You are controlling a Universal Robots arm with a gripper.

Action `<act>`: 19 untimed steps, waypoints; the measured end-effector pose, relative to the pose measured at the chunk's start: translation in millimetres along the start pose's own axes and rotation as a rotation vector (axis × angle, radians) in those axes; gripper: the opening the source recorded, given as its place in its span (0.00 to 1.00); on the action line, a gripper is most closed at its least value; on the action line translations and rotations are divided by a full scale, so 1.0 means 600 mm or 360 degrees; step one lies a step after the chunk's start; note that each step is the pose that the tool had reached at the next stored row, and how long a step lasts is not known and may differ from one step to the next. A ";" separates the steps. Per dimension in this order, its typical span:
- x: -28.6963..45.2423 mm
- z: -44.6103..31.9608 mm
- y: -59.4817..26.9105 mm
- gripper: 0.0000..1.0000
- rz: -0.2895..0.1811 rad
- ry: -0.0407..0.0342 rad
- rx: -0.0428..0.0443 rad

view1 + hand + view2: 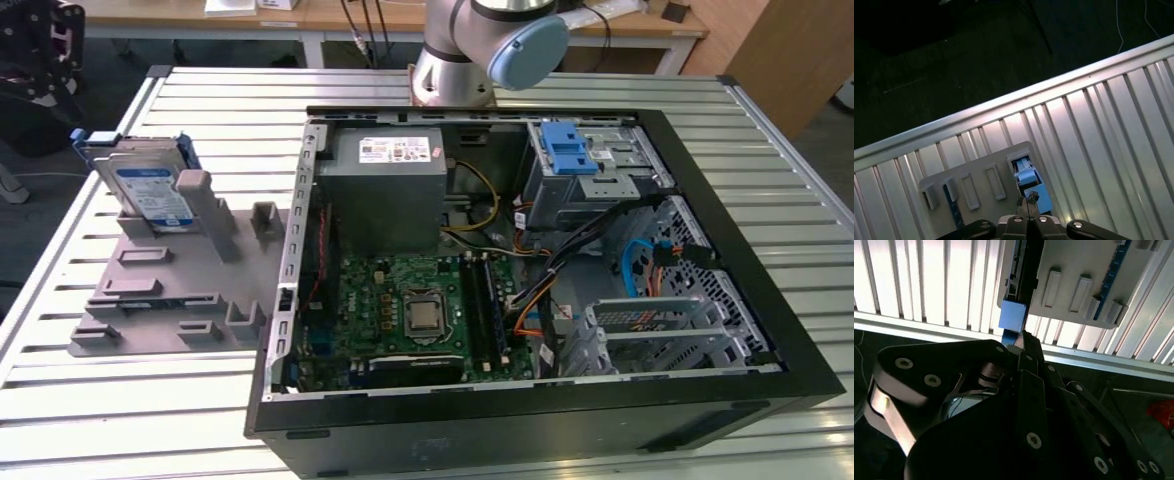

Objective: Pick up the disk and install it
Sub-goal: 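Pick up the disk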

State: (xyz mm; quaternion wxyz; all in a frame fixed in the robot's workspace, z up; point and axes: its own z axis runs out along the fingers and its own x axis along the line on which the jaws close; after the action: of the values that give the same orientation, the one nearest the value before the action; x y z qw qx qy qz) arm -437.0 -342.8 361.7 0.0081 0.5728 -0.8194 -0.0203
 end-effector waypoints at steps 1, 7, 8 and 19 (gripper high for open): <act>0.000 0.000 0.000 0.11 -0.0029 0.0001 0.0000; 0.000 0.001 0.000 0.11 -0.0203 0.0009 -0.0002; 0.000 0.002 0.000 0.11 -0.0231 0.0010 -0.0002; 0.000 0.007 0.000 0.11 -0.0455 0.0016 0.0011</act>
State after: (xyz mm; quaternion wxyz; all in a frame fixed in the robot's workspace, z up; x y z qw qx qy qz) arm -437.0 -342.8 357.7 0.0072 0.6838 -0.7294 -0.0154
